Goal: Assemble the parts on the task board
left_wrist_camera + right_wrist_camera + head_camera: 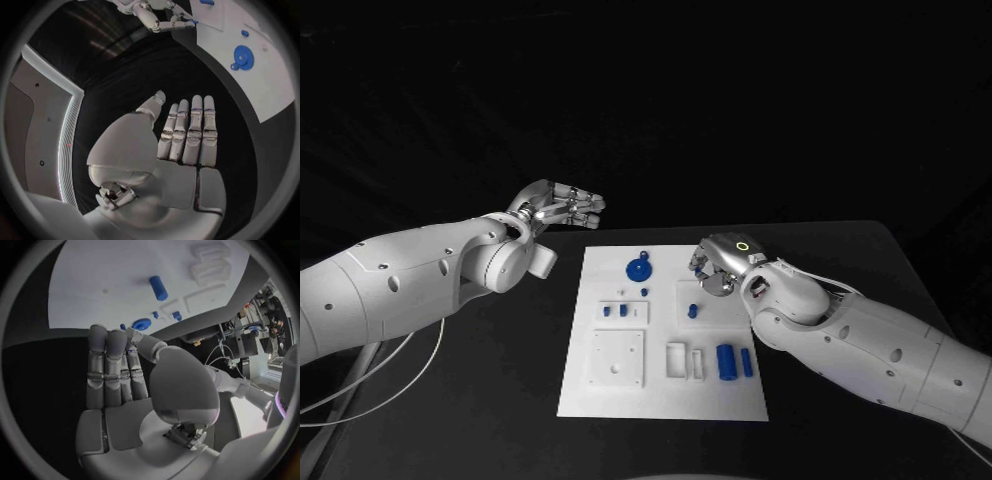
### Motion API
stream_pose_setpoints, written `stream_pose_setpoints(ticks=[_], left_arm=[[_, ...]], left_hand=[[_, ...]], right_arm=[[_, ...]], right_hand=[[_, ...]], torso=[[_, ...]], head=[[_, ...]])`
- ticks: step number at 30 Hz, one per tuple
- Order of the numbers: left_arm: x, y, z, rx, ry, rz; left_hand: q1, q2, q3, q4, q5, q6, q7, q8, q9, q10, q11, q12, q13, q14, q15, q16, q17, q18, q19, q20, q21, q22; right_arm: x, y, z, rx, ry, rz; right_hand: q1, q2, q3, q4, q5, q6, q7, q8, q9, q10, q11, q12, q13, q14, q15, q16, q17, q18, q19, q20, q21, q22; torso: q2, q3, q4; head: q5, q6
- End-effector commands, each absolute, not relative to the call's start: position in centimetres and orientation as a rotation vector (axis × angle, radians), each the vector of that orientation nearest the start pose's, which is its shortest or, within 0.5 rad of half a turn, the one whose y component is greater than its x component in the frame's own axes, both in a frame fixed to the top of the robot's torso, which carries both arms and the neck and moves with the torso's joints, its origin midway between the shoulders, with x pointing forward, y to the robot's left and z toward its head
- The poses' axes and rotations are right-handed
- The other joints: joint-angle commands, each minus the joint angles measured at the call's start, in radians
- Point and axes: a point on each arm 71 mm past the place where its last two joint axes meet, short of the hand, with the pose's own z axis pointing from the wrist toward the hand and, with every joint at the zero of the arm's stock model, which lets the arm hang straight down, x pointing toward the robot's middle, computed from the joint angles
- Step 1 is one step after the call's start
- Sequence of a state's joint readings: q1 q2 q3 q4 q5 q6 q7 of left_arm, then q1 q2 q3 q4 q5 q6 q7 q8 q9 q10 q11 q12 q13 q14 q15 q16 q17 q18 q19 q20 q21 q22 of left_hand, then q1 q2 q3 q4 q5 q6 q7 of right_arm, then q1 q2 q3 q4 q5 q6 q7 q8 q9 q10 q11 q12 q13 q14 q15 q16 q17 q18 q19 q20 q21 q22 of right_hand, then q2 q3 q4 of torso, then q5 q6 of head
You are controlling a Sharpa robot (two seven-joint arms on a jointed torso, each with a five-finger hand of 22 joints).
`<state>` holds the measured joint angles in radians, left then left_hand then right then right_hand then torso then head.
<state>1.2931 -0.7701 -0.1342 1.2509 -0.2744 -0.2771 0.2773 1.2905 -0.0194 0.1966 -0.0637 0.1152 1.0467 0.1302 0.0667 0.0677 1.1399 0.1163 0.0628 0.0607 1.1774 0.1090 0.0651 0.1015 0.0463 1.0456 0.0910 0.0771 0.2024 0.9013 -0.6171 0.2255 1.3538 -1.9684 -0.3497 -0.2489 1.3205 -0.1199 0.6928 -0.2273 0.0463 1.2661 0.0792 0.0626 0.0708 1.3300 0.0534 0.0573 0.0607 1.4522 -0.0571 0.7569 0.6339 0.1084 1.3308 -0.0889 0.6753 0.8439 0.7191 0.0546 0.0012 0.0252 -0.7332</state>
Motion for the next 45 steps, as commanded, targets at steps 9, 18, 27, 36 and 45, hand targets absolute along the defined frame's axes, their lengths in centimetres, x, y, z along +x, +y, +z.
stream_pose_setpoints(ticks=[9, 18, 27, 36, 45], left_arm=[[54.4, 25.3, -18.0, -0.861, 1.522, -1.202], [54.9, 24.3, -18.1, -0.871, 1.524, -1.199], [55.5, 23.3, -18.2, -0.867, 1.525, -1.209], [55.9, 22.4, -18.4, -0.867, 1.545, -1.192], [55.8, 21.9, -18.4, -0.866, 1.559, -1.211]], left_hand=[[-0.007, 0.002, -0.006, 0.004, 0.003, 0.005, 0.002, -0.002, -0.001, 0.002, 0.004, -0.003, -0.001, 0.009, -0.001, -0.002, 0.002, 0.005, 0.007, 0.001, 0.006, -0.006], [-0.009, 0.002, -0.008, 0.008, 0.0, 0.008, 0.001, -0.002, -0.001, 0.006, 0.003, -0.003, -0.001, 0.012, -0.002, -0.002, 0.003, 0.004, 0.01, 0.0, 0.008, -0.008], [-0.003, 0.004, 0.001, 0.008, 0.032, 0.006, 0.002, -0.002, -0.001, 0.003, 0.004, -0.003, -0.001, 0.01, -0.002, -0.002, 0.003, 0.004, 0.01, 0.0, 0.009, -0.012], [-0.01, -0.001, 0.007, 0.015, 0.026, 0.012, 0.0, -0.002, -0.001, 0.008, 0.002, -0.003, -0.001, 0.015, -0.003, -0.002, 0.003, 0.005, 0.012, -0.001, 0.013, -0.017], [-0.007, 0.005, 0.011, 0.018, 0.029, 0.011, 0.0, -0.002, -0.001, 0.007, 0.002, -0.003, -0.001, 0.016, -0.004, -0.002, 0.003, 0.005, 0.014, -0.002, 0.015, -0.018]], right_arm=[[45.8, -10.7, -22.9, -0.228, 1.489, 0.653], [43.7, -7.6, -25.1, -0.206, 1.552, 0.765], [42.6, -6.2, -27.3, -0.185, 1.597, 0.8], [41.6, -5.8, -29.7, -0.185, 1.637, 0.796], [41.0, -5.3, -31.3, -0.203, 1.639, 0.782]], right_hand=[[0.002, -0.005, 0.004, 0.002, 0.002, 0.006, -0.001, 0.001, 0.0, 0.033, -0.026, 0.003, 0.002, 0.002, -0.012, -0.004, 0.004, 0.017, 0.012, -0.005, -0.023, 0.03], [-0.002, 0.002, 0.0, -0.005, 0.002, 0.004, 0.0, 0.001, 0.0, 0.031, -0.025, 0.003, 0.001, 0.004, -0.012, -0.007, 0.0, 0.017, 0.02, -0.005, -0.045, 0.052], [-0.006, 0.006, 0.002, -0.009, 0.002, 0.003, 0.0, 0.001, 0.001, 0.03, -0.025, 0.003, 0.001, 0.004, -0.012, -0.007, -0.002, 0.019, 0.027, -0.005, -0.062, 0.071], [-0.007, 0.005, 0.008, -0.011, 0.002, 0.002, 0.0, 0.002, 0.001, 0.029, -0.025, 0.003, 0.001, 0.003, -0.011, -0.007, -0.002, 0.019, 0.028, -0.005, -0.067, 0.078], [-0.01, 0.001, 0.021, -0.012, 0.002, 0.003, 0.0, 0.002, 0.002, 0.03, -0.025, 0.003, 0.001, 0.003, -0.012, -0.005, -0.004, 0.021, 0.036, -0.005, -0.087, 0.112]], torso=[[-0.002, -0.0029, 0.0014], [-0.006, -0.0117, 0.0074], [-0.004, -0.013, 0.0079], [-0.003, -0.0107, 0.0048], [-0.004, -0.0081, 0.0059]], head=[[0.07, -0.001], [0.148, -0.012], [0.194, -0.025], [0.217, -0.037], [0.23, -0.057]])
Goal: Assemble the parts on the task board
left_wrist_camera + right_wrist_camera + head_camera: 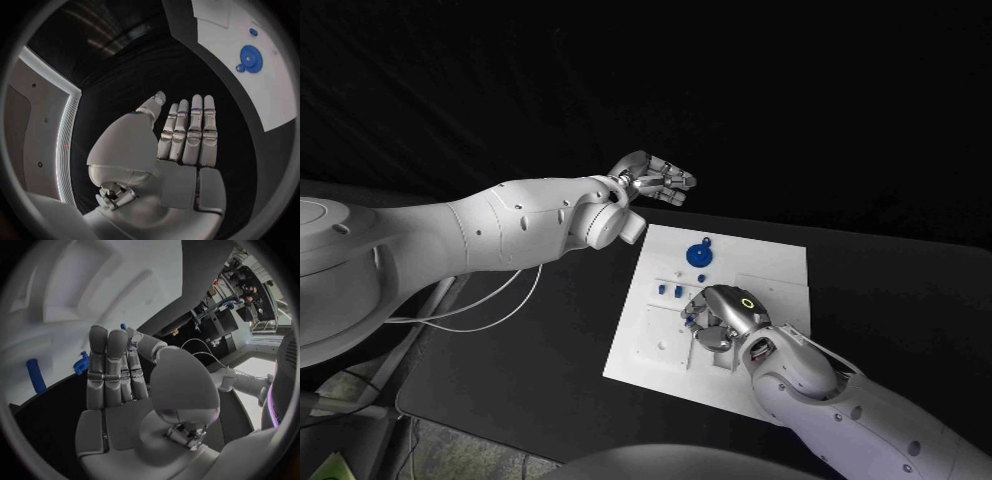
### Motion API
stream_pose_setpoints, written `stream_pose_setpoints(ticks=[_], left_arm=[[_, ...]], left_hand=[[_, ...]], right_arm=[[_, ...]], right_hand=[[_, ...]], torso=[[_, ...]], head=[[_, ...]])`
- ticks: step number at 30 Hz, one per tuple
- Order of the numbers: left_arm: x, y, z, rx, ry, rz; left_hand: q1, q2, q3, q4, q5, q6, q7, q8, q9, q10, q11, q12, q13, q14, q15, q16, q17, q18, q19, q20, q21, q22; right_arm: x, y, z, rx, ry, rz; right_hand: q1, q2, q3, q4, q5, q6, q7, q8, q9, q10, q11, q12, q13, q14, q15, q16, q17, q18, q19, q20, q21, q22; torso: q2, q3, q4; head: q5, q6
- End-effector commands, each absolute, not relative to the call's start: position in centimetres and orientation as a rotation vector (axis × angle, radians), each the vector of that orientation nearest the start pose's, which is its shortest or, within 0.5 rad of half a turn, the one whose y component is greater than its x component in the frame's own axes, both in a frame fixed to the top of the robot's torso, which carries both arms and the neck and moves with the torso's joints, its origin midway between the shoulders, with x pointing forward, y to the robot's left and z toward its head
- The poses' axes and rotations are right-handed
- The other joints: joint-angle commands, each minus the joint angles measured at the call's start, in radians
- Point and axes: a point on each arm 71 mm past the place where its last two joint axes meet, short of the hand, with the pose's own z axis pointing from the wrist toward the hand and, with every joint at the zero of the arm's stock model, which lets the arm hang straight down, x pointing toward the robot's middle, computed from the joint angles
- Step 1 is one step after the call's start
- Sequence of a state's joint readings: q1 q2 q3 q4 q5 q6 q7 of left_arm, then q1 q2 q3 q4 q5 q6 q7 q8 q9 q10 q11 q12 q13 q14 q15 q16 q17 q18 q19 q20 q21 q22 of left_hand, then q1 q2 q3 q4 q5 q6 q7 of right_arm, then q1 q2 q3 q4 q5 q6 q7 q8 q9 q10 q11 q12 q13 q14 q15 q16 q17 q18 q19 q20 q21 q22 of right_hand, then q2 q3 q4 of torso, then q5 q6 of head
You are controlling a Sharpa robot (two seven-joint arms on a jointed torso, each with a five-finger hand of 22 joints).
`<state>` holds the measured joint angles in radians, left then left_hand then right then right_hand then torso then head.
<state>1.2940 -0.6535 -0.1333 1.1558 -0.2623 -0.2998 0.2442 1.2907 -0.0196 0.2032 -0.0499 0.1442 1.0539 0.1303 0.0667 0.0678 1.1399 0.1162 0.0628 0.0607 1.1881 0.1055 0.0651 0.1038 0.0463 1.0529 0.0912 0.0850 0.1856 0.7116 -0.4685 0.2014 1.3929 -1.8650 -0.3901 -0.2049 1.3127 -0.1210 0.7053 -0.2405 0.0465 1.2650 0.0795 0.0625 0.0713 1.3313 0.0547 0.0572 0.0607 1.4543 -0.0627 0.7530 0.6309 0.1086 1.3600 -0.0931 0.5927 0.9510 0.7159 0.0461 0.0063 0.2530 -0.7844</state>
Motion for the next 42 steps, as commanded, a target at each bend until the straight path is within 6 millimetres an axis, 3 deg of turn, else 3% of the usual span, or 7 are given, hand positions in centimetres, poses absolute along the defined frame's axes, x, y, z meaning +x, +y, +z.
stream_pose_setpoints(ticks=[1, 12, 42], left_arm=[[55.8, 21.9, -18.4, -0.866, 1.559, -1.212], [55.8, 21.8, -18.4, -0.865, 1.563, -1.216], [55.8, 21.5, -18.4, -0.865, 1.568, -1.219]], left_hand=[[-0.007, 0.005, 0.004, 0.004, 0.0, 0.004, 0.0, -0.002, -0.001, 0.007, 0.002, -0.003, -0.001, 0.005, 0.0, -0.002, 0.001, 0.005, 0.007, -0.002, 0.007, -0.001], [-0.008, 0.004, 0.006, 0.006, 0.0, 0.004, 0.0, -0.002, -0.001, 0.007, 0.002, -0.003, -0.001, 0.005, 0.0, -0.002, 0.001, 0.005, 0.007, -0.002, 0.008, -0.003], [-0.006, 0.001, 0.005, 0.011, -0.002, 0.001, 0.001, -0.002, -0.001, 0.004, 0.003, -0.003, -0.001, 0.003, 0.001, -0.003, 0.0, 0.004, 0.005, -0.001, 0.009, -0.009]], right_arm=[[40.9, -5.3, -31.4, -0.203, 1.64, 0.781], [40.8, -5.3, -32.0, -0.202, 1.647, 0.773], [40.6, -4.8, -32.8, -0.206, 1.66, 0.775]], right_hand=[[-0.003, 0.002, 0.01, 0.001, 0.001, 0.005, -0.001, 0.002, 0.001, 0.029, -0.026, 0.004, 0.001, 0.002, -0.006, 0.0, -0.002, 0.02, 0.009, -0.001, -0.009, 0.011], [-0.003, 0.002, 0.01, 0.001, 0.001, 0.005, -0.001, 0.002, 0.001, 0.029, -0.026, 0.004, 0.001, 0.002, -0.006, 0.0, -0.002, 0.02, 0.009, -0.001, -0.009, 0.011], [-0.004, 0.003, 0.009, -0.001, 0.002, 0.005, -0.001, 0.001, 0.001, 0.03, -0.026, 0.004, 0.001, 0.0, -0.006, 0.003, -0.006, 0.019, 0.022, -0.001, -0.047, 0.054]], torso=[[-0.001, -0.0003, -0.0007], [-0.001, -0.0008, 0.0004], [-0.001, -0.0013, -0.0017]], head=[[0.002, -0.007], [-0.003, -0.011], [0.006, -0.019]])
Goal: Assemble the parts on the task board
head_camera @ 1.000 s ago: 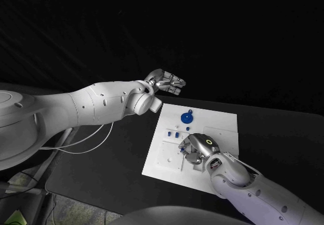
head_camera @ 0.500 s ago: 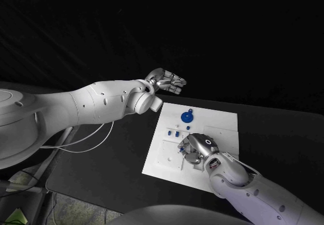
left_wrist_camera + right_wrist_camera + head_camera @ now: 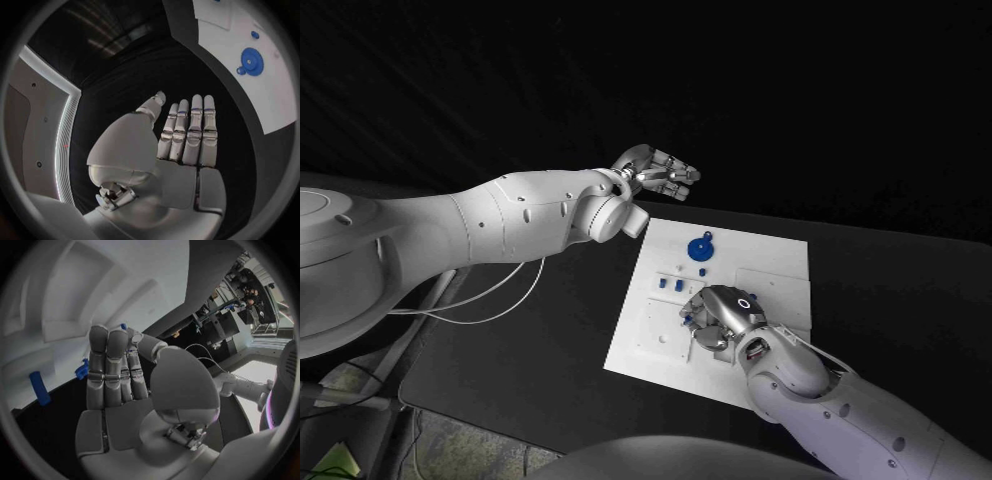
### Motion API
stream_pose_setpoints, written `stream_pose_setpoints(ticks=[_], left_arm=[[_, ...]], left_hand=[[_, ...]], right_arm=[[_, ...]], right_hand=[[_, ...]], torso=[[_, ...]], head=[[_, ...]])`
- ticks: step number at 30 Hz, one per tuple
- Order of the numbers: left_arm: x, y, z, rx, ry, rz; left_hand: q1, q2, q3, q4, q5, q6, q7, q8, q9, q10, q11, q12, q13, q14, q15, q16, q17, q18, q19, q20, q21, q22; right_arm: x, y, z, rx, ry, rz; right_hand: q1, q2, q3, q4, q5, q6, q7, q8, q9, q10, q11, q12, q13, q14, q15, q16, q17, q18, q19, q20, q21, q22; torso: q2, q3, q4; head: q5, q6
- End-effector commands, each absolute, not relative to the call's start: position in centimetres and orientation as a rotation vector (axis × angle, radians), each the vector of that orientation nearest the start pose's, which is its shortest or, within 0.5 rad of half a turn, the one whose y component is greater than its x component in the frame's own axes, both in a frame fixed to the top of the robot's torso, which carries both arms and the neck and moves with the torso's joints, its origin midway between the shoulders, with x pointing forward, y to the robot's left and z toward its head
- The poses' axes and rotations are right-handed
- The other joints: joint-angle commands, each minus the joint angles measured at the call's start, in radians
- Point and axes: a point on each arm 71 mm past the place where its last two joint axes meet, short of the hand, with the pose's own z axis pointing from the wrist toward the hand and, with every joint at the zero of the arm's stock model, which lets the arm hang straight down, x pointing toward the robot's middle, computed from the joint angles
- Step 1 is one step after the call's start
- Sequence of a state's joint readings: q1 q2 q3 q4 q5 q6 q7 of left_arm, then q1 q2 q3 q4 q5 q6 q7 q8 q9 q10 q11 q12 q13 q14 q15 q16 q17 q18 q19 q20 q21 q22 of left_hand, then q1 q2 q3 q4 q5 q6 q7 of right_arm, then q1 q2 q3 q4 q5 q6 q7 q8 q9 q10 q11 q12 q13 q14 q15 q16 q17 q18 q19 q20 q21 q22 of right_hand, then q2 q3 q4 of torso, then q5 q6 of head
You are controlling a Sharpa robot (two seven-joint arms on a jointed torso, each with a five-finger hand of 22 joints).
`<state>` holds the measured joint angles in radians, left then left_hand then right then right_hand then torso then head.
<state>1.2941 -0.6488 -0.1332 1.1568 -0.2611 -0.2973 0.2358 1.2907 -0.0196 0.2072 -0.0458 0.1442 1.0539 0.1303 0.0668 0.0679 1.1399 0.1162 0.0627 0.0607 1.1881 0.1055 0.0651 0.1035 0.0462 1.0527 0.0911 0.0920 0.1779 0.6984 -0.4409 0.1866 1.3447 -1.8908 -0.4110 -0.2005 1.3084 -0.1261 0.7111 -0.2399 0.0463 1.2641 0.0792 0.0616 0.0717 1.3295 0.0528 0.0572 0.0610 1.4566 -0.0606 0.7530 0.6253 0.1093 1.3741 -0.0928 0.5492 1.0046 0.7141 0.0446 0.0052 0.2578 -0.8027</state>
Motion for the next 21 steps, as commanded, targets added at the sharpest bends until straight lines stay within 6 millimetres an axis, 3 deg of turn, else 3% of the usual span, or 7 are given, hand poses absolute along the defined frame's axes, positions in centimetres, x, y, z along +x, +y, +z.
stream_pose_setpoints(ticks=[1, 16, 21], left_arm=[[55.82, 21.54, -18.43, -0.865, 1.569, -1.219], [55.83, 21.48, -18.43, -0.863, 1.568, -1.222], [55.81, 21.57, -18.41, -0.863, 1.566, -1.221]], left_hand=[[-0.006, 0.002, 0.001, 0.007, -0.002, 0.001, 0.001, -0.002, -0.001, 0.004, 0.003, -0.003, -0.001, 0.003, 0.001, -0.003, 0.0, 0.005, 0.005, -0.001, 0.002, -0.001], [-0.005, 0.003, 0.0, 0.009, -0.002, 0.001, 0.001, -0.002, -0.001, 0.004, 0.003, -0.003, -0.001, 0.002, 0.001, -0.002, 0.0, 0.005, 0.004, -0.001, 0.004, -0.006], [-0.005, 0.003, 0.0, 0.009, -0.002, 0.001, 0.001, -0.002, -0.001, 0.004, 0.003, -0.003, -0.001, 0.002, 0.001, -0.002, 0.0, 0.005, 0.004, -0.001, 0.004, -0.006]], right_arm=[[40.63, -4.77, -32.78, -0.205, 1.66, 0.776], [40.49, -4.44, -32.87, -0.2, 1.658, 0.782], [40.51, -4.41, -32.95, -0.205, 1.658, 0.777]], right_hand=[[0.001, 0.008, 0.004, -0.001, 0.002, 0.006, -0.001, 0.002, 0.001, 0.031, -0.025, 0.004, 0.001, -0.002, -0.009, 0.003, -0.001, 0.019, 0.008, -0.001, -0.004, 0.001], [0.0, 0.009, 0.004, -0.002, 0.002, 0.006, -0.001, 0.003, 0.001, 0.031, -0.024, 0.003, 0.001, -0.002, -0.008, 0.003, -0.002, 0.019, 0.012, -0.001, -0.014, 0.012], [0.0, 0.009, 0.004, -0.002, 0.002, 0.006, -0.001, 0.003, 0.001, 0.031, -0.024, 0.003, 0.001, -0.002, -0.008, 0.003, -0.002, 0.019, 0.012, -0.001, -0.014, 0.012]], torso=[[0.001, 0.0002, -0.0005], [-0.001, -0.0008, 0.0008], [0.0, 0.0006, 0.0004]], head=[[0.001, 0.0], [-0.001, 0.0], [0.001, 0.001]])
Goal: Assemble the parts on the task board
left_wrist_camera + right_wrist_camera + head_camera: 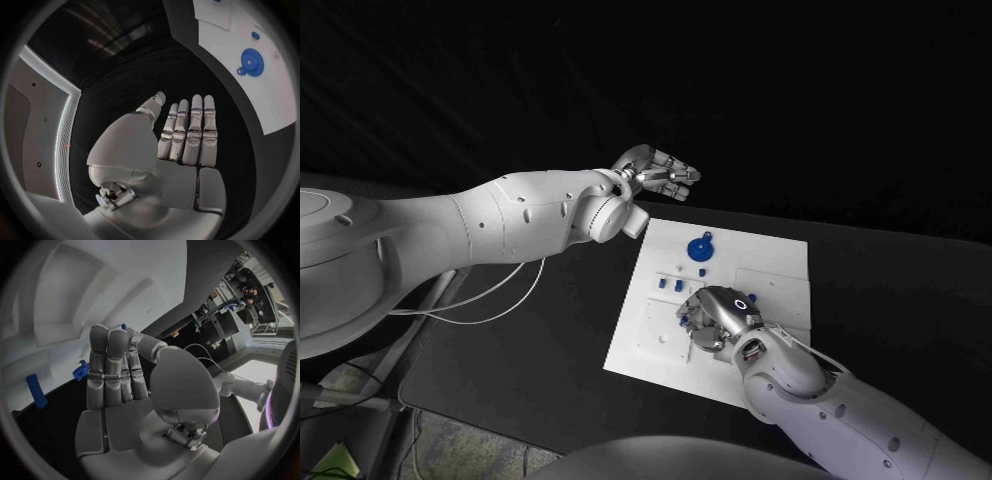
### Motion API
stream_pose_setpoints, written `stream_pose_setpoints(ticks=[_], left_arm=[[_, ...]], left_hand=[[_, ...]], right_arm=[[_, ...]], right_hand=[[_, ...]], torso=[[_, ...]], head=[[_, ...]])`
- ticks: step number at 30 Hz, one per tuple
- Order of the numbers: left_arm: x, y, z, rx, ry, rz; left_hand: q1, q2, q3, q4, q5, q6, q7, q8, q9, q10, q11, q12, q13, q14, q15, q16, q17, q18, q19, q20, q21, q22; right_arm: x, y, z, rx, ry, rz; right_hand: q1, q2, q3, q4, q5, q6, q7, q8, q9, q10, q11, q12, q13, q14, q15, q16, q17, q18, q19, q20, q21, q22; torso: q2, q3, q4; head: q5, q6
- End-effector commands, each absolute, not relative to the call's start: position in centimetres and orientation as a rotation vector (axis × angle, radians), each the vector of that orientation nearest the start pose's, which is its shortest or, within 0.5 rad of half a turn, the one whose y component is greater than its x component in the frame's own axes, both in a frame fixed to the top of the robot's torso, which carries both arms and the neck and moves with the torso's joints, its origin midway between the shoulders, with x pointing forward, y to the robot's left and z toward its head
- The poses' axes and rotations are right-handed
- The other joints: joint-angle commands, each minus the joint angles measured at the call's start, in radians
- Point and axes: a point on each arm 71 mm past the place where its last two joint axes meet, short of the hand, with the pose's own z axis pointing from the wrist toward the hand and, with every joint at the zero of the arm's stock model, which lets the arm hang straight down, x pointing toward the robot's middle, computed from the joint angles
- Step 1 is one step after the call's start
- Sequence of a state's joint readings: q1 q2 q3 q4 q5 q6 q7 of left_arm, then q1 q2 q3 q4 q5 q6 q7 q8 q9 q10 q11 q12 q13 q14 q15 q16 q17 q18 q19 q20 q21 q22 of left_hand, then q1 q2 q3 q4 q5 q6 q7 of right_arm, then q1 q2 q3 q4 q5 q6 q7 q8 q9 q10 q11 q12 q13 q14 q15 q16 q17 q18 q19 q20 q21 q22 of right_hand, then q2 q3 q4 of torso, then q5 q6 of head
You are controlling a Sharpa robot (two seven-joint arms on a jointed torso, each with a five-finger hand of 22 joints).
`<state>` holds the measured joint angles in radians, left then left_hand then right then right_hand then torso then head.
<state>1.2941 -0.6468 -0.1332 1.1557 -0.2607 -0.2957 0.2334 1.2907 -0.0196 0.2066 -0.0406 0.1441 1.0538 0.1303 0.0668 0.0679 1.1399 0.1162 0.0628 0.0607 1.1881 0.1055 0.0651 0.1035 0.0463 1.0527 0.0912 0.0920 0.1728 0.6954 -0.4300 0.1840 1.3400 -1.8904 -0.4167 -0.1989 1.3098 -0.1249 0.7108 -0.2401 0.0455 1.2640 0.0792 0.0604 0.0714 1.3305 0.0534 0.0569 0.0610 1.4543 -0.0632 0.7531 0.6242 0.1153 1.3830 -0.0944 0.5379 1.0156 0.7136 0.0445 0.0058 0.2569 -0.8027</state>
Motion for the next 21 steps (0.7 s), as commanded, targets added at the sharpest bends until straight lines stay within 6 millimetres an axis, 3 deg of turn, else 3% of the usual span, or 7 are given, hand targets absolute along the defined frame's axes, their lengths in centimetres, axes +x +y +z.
stream_pose_setpoints(ticks=[1, 6, 17, 21], left_arm=[[55.81, 21.59, -18.41, -0.863, 1.565, -1.221], [55.8, 21.77, -18.4, -0.865, 1.563, -1.217], [55.78, 21.92, -18.42, -0.867, 1.566, -1.216], [55.79, 21.93, -18.44, -0.868, 1.569, -1.215]], left_hand=[[-0.006, 0.003, 0.0, 0.004, -0.003, 0.002, 0.001, -0.002, -0.001, 0.005, 0.003, -0.003, -0.001, 0.001, 0.002, -0.002, 0.0, 0.005, 0.004, -0.001, 0.004, -0.002], [-0.006, 0.003, 0.0, 0.004, -0.003, 0.002, 0.001, -0.002, -0.001, 0.005, 0.003, -0.003, -0.001, 0.001, 0.002, -0.002, 0.0, 0.005, 0.004, -0.001, 0.004, -0.002], [-0.006, 0.003, 0.0, 0.004, -0.003, 0.002, 0.001, -0.002, -0.001, 0.005, 0.003, -0.003, -0.001, 0.001, 0.002, -0.002, 0.0, 0.005, 0.004, -0.001, 0.004, -0.002], [-0.004, 0.002, -0.001, 0.005, -0.003, 0.001, 0.001, -0.002, -0.001, 0.004, 0.003, -0.003, -0.001, 0.0, 0.002, -0.002, 0.0, 0.004, 0.003, 0.0, 0.005, -0.006]], right_arm=[[40.53, -4.43, -32.99, -0.207, 1.659, 0.774], [40.58, -4.63, -33.35, -0.226, 1.681, 0.753], [40.54, -4.72, -33.7, -0.25, 1.7, 0.735], [40.5, -4.58, -33.64, -0.248, 1.697, 0.741]], right_hand=[[-0.001, 0.008, 0.004, -0.002, 0.003, 0.006, -0.001, 0.004, 0.001, 0.03, -0.025, 0.004, 0.001, 0.001, -0.006, 0.003, -0.001, 0.013, 0.003, 0.0, -0.002, 0.001], [-0.002, 0.007, 0.004, -0.003, 0.003, 0.006, -0.001, 0.004, 0.001, 0.031, -0.025, 0.004, 0.001, 0.0, -0.006, 0.004, -0.001, 0.013, 0.006, 0.001, -0.011, 0.011], [-0.002, 0.008, 0.003, -0.005, 0.003, 0.006, -0.001, 0.004, 0.001, 0.03, -0.025, 0.004, 0.001, 0.0, -0.006, 0.004, -0.002, 0.013, 0.007, 0.0, -0.017, 0.02], [-0.003, 0.009, 0.003, -0.007, 0.003, 0.007, -0.001, 0.004, 0.001, 0.03, -0.025, 0.004, 0.001, 0.0, -0.006, 0.005, -0.002, 0.013, 0.01, 0.0, -0.025, 0.029]], torso=[[0.001, 0.0007, -0.0002], [0.0, -0.0009, 0.0004], [0.0, 0.0011, -0.0008], [0.0, 0.0022, -0.0012]], head=[[0.002, 0.001], [0.002, 0.0], [0.005, -0.006], [0.004, 0.0]])
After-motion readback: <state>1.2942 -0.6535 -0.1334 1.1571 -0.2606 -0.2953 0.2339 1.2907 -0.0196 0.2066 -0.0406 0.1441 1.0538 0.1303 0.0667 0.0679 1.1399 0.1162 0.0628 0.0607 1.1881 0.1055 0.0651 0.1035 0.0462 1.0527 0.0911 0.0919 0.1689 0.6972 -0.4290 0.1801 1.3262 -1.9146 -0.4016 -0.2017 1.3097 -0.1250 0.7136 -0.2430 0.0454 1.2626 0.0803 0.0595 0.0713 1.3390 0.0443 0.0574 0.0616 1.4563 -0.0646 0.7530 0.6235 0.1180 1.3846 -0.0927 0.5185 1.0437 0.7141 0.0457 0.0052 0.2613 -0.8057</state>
